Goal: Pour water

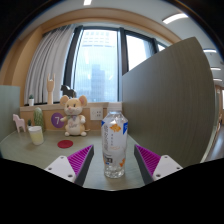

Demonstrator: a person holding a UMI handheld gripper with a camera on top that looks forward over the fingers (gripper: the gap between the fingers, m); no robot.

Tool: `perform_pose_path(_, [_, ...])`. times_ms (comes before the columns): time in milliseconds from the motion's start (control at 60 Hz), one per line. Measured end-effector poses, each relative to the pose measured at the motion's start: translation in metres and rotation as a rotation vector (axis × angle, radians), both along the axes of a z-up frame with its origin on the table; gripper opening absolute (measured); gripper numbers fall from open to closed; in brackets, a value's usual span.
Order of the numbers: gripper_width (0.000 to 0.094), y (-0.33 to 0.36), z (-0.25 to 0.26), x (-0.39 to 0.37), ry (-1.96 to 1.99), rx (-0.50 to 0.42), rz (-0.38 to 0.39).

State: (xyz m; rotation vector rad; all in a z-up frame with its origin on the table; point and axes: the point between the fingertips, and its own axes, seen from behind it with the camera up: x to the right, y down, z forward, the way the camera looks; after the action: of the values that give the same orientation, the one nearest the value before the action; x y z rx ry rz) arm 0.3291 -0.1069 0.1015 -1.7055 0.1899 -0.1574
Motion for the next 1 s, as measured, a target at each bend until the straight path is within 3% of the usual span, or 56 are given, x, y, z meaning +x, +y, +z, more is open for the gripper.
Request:
perform_pose_path(183, [0.0799,0.039,0.005,0.014,0.002,0.0,-0.007])
perform_pose_path(317, [0.0545,0.057,0.007,0.017,0.005,0.008,-0.011])
perform_pose_path(400, [0.0492,0.06,0.008,0.018,-0.024,0.025,-0.02])
perform_pose_path(533, [0.0328,0.058,0.01,0.015,-0.072,0.031,-0.027])
perform_pose_path(800, [0.0322,0.061,0.011,0.014,-0.115,0.006,-0.044])
perform_pose_path(1000, [0.0322,0.112,0.038,-0.05,-0.399,-0.039,0.057])
